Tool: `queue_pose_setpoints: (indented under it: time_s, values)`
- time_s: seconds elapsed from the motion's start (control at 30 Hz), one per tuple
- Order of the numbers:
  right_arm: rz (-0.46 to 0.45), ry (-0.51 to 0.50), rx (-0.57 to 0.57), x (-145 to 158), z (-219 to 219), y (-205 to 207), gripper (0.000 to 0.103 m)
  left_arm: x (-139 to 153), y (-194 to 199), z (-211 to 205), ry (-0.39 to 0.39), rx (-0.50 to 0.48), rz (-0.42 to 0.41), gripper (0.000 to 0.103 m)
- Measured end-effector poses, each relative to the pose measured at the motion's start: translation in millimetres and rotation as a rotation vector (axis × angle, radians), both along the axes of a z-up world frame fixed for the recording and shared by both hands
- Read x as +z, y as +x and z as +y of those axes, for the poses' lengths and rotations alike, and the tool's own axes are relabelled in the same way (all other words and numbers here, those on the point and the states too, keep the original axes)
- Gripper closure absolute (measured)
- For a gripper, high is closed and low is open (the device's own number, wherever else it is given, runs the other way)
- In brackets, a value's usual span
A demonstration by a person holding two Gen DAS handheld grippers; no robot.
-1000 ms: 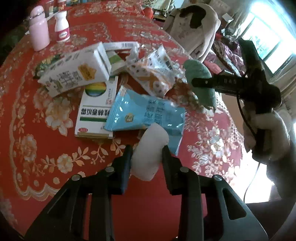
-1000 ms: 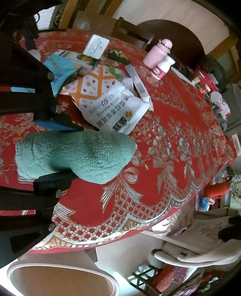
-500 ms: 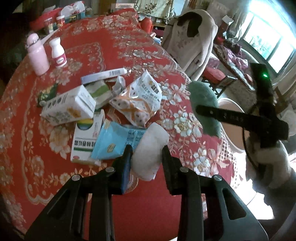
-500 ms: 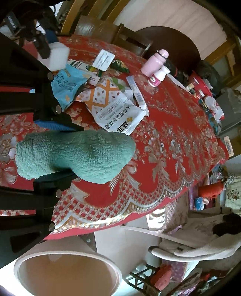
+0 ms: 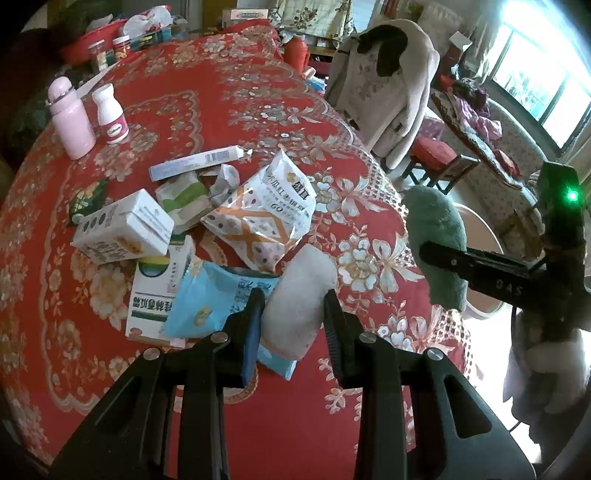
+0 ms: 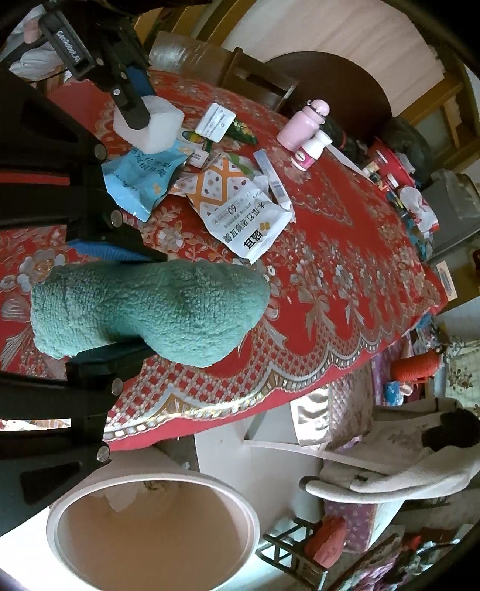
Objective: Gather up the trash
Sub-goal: 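Carry the green towel and white foam over the beige bucket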
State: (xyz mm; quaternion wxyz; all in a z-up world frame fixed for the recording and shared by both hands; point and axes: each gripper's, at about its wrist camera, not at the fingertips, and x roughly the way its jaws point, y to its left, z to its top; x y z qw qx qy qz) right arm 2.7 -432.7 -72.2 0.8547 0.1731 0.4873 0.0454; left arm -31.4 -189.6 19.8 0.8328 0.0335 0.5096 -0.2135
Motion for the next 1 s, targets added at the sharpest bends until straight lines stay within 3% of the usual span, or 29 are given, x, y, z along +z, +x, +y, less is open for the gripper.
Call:
queue_pose_setpoints:
  time_s: [0.6,1.0]
  values:
    - [-0.014,-0.002,-0.09,7.5,-36.3,-23.6,0.065,8.6,2.2,-41.2,-0.008,-0.072,-0.034,0.074]
    - [0.001,-0.005,-0.227,6.8,-95.2,-55.1,0.065,9.9,-0.2,-102.8,-0.043,-0.171,-0.023,0.074]
